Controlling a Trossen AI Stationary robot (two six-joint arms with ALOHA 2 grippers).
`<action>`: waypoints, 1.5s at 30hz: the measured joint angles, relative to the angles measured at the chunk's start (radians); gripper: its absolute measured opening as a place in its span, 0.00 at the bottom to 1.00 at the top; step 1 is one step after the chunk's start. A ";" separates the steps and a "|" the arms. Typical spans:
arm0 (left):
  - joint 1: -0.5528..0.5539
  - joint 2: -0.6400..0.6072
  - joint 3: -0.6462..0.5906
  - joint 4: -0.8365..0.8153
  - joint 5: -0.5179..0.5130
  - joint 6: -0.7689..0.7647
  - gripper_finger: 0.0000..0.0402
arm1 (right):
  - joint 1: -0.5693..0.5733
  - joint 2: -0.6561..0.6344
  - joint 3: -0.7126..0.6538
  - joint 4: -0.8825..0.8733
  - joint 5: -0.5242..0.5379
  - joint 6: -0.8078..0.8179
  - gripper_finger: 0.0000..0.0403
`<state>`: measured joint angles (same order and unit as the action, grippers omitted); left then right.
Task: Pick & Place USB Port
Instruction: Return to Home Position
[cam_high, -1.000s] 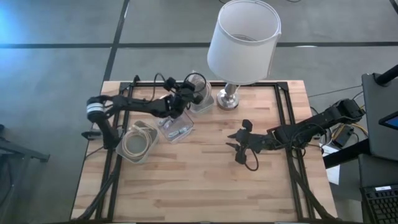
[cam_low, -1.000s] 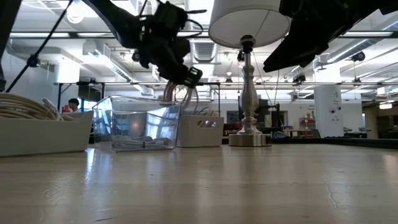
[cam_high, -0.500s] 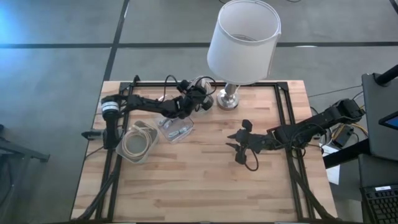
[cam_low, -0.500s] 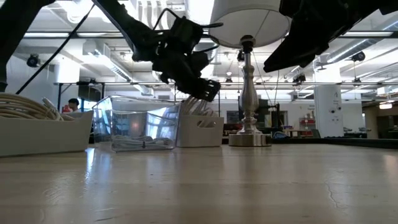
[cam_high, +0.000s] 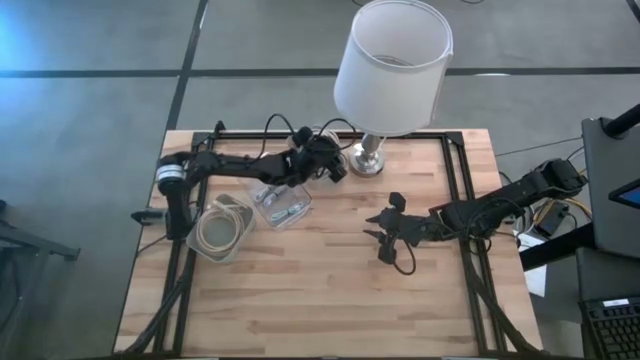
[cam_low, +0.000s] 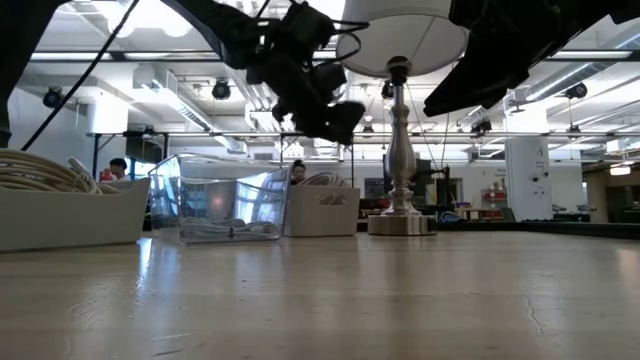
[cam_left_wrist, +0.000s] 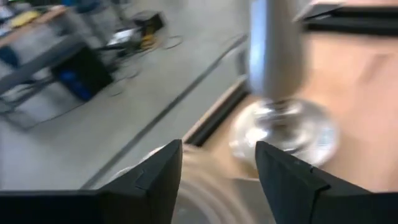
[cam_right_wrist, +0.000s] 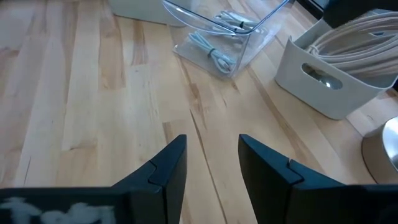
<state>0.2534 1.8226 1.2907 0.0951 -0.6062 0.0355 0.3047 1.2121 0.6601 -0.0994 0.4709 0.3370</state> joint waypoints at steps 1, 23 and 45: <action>-0.005 -0.007 0.003 -0.001 0.033 0.006 0.52 | 0.000 0.000 0.000 0.000 0.000 0.000 0.35; -0.176 -0.455 -0.198 -0.204 0.162 0.002 0.50 | 0.000 0.000 0.004 0.005 0.000 -0.058 0.32; -0.238 -1.192 -0.908 0.011 0.195 0.047 0.50 | -0.006 -0.033 0.059 0.037 0.001 -0.293 0.28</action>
<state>0.0158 0.6310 0.3832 0.1062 -0.4110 0.0830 0.2985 1.1789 0.7195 -0.0627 0.4717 0.0438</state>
